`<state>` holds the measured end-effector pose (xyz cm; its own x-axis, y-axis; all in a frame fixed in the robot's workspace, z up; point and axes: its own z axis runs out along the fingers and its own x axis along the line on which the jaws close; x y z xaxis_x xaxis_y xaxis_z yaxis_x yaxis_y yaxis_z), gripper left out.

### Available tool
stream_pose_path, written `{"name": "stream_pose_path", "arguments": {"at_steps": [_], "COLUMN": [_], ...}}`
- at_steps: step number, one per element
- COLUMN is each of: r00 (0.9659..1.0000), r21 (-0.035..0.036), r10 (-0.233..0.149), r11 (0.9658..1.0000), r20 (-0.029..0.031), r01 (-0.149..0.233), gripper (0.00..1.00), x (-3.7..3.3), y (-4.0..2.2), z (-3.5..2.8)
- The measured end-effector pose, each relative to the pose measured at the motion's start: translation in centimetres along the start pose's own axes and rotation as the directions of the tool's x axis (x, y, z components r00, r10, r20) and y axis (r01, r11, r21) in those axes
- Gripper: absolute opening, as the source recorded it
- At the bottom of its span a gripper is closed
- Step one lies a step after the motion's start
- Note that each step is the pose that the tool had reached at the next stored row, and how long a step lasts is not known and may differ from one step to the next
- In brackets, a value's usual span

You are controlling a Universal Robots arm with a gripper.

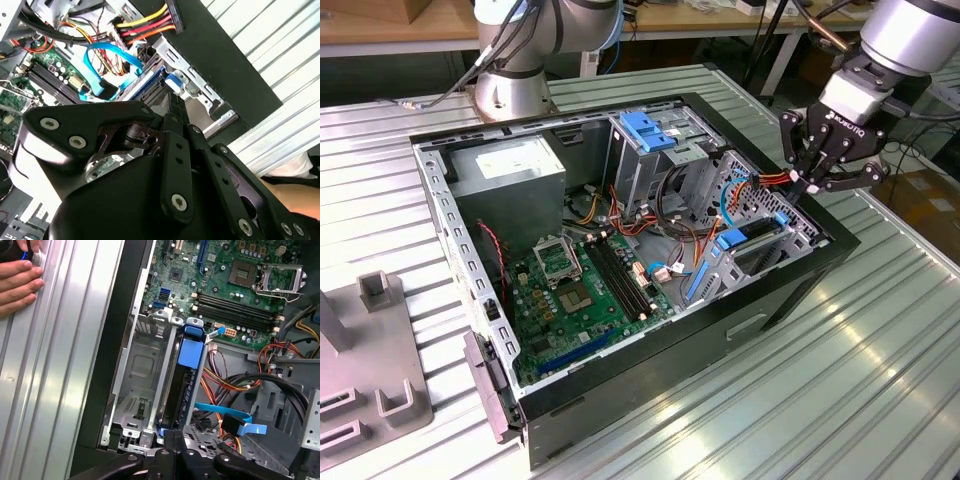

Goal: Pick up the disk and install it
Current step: 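Insert the first disk wire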

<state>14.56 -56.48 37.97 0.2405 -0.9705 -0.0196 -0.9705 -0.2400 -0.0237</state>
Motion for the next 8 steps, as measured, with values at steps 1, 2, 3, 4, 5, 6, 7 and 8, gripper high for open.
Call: {"name": "stream_pose_path", "arguments": {"at_steps": [1,2,3,4,5,6,7,8], "r00": [1.0,1.0,1.0,0.9999,0.9999,0.9997,0.9996,0.9993], "r21": [0.0,-0.0001,-0.0001,-0.0003,-0.0003,-0.0005,-0.0006,-0.0007], "r10": [-0.003,-0.005,-0.009,-0.013,-0.017,-0.024,-0.03,-0.038], "r11": [1.0,1.0,1.0,0.9999,0.9999,0.9997,0.9996,0.9993], "r20": [0.0001,0.0001,0.0003,0.0003,0.0005,0.0006,0.0008,0.0009], "r01": [0.003,0.005,0.009,0.013,0.017,0.024,0.03,0.038], "gripper": [0.1,0.1,0.1,0.1,0.1,0.1,0.1,0.1], "x": [-0.18,-0.3,-0.41,-0.52,-0.59,-0.69,-0.75,-0.76], "y": [-0.14,-0.24,-0.36,-0.49,-0.58,-0.71,-0.78,-0.83], "z": [0.01,0.01,0.02,0.02,0.03,0.03,0.04,0.04]}}
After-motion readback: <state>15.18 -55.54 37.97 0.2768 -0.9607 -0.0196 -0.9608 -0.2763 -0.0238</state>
